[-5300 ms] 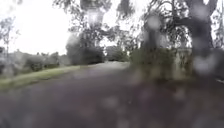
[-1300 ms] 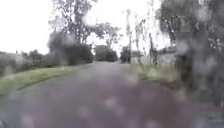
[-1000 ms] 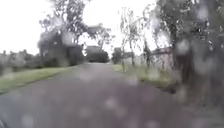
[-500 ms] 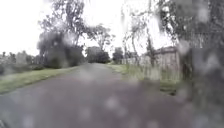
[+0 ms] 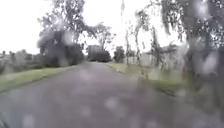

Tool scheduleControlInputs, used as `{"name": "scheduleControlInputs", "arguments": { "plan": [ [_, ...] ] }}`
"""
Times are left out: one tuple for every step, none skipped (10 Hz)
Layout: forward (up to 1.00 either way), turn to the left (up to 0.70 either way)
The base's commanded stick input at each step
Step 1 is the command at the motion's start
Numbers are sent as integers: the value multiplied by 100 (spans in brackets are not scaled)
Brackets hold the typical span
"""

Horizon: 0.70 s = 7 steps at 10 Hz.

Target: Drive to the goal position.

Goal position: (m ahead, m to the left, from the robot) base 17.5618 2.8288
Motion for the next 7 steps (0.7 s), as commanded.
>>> {"name": "scheduleControlInputs", "arguments": {
  "plan": [
    [100, 8],
    [100, 19],
    [100, 31],
    [100, 28],
    [100, 17],
    [100, 6],
    [100, 0]
  ]
}}
